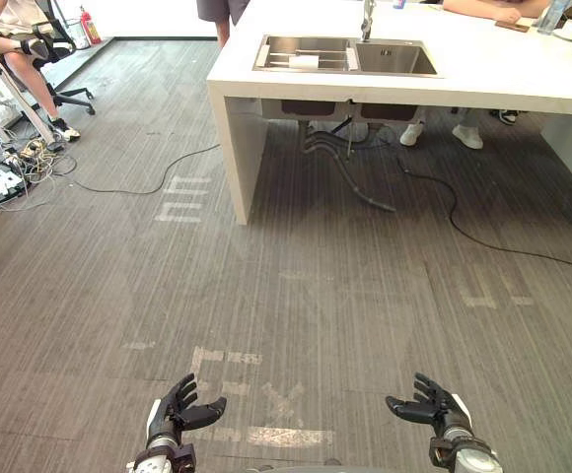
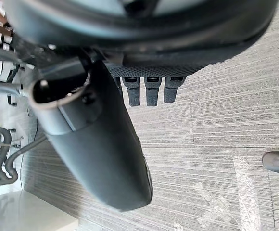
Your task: Walk over to the sink, pick up the cup, carry it to the dishwasher, place the cup inside the dishwasher, then close the dishwasher door
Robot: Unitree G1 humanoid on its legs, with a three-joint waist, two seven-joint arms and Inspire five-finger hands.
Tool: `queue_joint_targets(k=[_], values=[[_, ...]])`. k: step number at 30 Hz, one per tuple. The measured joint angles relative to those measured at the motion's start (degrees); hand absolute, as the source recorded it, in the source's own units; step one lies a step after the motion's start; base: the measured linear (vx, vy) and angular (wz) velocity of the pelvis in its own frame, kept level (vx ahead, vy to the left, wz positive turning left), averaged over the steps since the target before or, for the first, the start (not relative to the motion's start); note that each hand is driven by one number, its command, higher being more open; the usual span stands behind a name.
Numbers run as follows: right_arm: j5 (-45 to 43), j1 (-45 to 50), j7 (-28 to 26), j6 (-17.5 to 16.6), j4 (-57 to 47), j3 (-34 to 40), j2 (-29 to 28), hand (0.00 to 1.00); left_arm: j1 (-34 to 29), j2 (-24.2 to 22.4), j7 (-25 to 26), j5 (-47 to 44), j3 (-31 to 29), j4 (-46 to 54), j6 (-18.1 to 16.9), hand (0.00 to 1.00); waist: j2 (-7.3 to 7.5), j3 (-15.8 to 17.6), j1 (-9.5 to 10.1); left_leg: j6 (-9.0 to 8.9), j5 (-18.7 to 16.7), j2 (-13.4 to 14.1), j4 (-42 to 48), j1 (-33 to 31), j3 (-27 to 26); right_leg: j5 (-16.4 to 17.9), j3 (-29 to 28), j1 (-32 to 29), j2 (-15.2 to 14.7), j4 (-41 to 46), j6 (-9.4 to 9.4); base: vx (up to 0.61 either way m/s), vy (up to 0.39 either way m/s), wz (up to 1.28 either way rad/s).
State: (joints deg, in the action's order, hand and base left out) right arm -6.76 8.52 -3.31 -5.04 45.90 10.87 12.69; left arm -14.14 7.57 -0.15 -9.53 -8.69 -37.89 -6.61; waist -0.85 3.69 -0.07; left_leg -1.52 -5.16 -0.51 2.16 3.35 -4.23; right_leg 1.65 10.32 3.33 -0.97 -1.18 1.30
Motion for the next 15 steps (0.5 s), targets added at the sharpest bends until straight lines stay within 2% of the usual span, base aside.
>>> queue_joint_targets(k=[10,15], values=[[-0.5,0.0,0.0,0.3,0.5,0.0,-0.8,0.90,-0.3,-0.1,0.0,0.6,0.1,0.1,0.0,0.90,-0.05,0.0,-0.15,0.04,0.0,0.1,-0.1,0.1,-1.3,-0.2,-0.5,0.0,0.0,-0.3,0.08,0.00,0.002,-0.01],[-0.9,0.0,0.2,0.5,0.6,0.0,-1.1,0.90,-0.3,-0.1,0.0,0.6,0.2,0.2,0.1,0.90,-0.09,0.0,-0.16,0.08,0.0,0.1,-0.4,0.1,-2.4,-1.3,-1.2,0.5,0.2,-2.2,0.28,0.01,0.007,-0.09]])
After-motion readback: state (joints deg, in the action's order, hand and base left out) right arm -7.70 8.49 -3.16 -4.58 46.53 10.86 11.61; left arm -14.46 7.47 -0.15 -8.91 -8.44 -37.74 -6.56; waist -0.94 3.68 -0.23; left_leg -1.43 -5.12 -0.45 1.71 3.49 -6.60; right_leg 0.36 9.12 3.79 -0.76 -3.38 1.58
